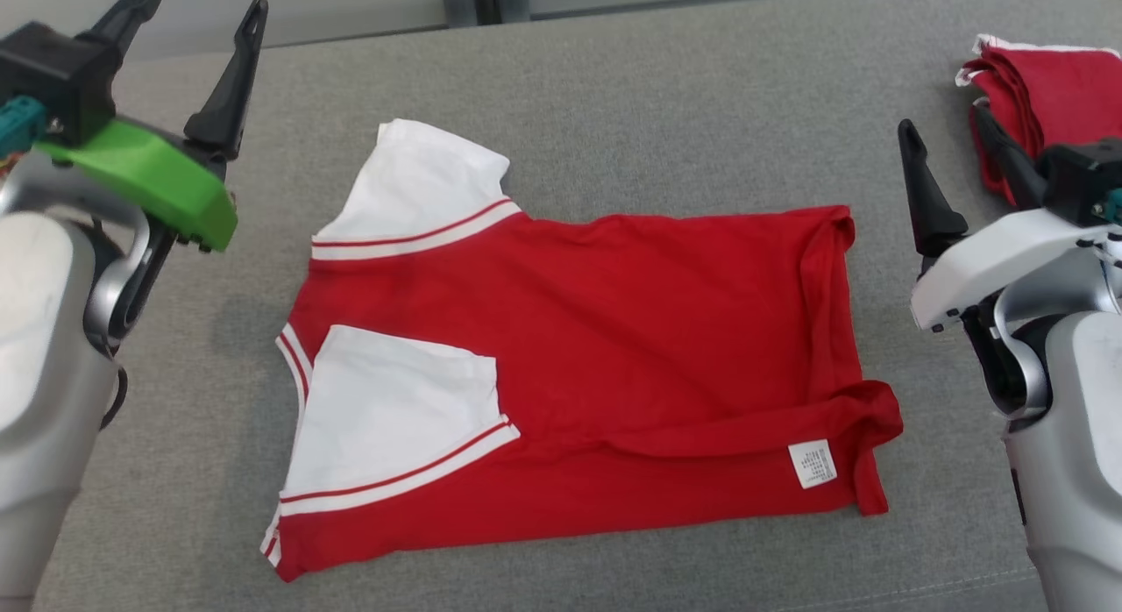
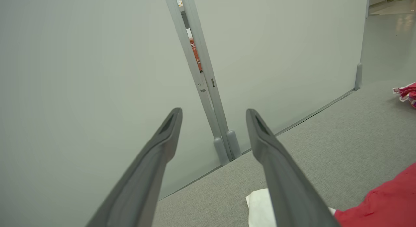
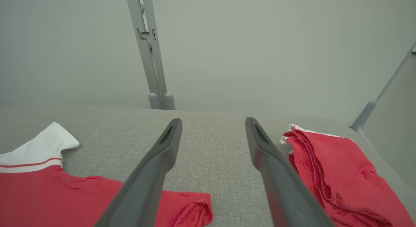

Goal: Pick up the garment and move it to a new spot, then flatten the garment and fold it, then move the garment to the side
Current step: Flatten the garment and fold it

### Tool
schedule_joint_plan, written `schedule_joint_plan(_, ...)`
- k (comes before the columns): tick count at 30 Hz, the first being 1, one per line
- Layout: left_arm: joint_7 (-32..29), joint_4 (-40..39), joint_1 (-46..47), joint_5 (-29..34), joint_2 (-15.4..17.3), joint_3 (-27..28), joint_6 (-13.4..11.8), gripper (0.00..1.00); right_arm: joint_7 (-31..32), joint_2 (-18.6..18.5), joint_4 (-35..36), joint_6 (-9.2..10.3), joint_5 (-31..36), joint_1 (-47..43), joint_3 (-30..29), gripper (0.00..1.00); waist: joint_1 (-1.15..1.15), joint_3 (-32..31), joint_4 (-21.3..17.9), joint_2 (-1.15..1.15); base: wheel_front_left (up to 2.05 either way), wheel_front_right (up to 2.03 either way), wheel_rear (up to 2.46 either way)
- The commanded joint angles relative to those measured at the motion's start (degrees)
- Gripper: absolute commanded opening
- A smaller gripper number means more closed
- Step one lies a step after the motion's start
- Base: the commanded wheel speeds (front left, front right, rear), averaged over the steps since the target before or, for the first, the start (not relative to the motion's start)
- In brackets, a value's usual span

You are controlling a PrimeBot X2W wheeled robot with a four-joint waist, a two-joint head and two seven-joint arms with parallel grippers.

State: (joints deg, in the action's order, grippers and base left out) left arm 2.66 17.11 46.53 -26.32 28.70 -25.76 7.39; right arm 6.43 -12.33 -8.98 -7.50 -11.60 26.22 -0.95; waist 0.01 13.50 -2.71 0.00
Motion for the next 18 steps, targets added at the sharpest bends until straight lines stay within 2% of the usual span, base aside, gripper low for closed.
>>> schedule_joint_plan(1, -0.6, 2.0, 2.9, -1.8, 0.9, -2.1, 0.1, 1.00, 0.3, 0.2, -1.4, 0.03, -0.7, 1.9, 0.8, 1.00, -0.01, 8.3, -4.2, 0.00, 0.00, 0.00, 0.00)
schedule_joint_plan(7, -2.4, 11.0, 13.9, -8.8, 2.9, -16.5, 0.1, 1.00, 1.4, 1.4, -9.2, 0.03, -1.7, 6.5, 4.3, 1.00, -0.01, 13.1, -6.6, 0.00, 0.00, 0.00, 0.00)
schedule_joint_plan(13, -3.9, 17.9, 18.7, -16.5, 3.5, -25.7, 0.1, 1.00, 1.3, 2.6, -13.6, 0.04, -3.3, 8.5, 6.8, 1.00, -0.01, 15.0, -7.8, 0.00, 0.00, 0.00, 0.00)
schedule_joint_plan(18, -4.3, 22.4, 20.4, -21.5, 4.5, -30.6, 0.1, 1.00, -0.4, 3.6, -16.3, 0.04, -3.8, 10.1, 8.8, 1.00, -0.01, 15.9, -9.0, 0.00, 0.00, 0.00, 0.00)
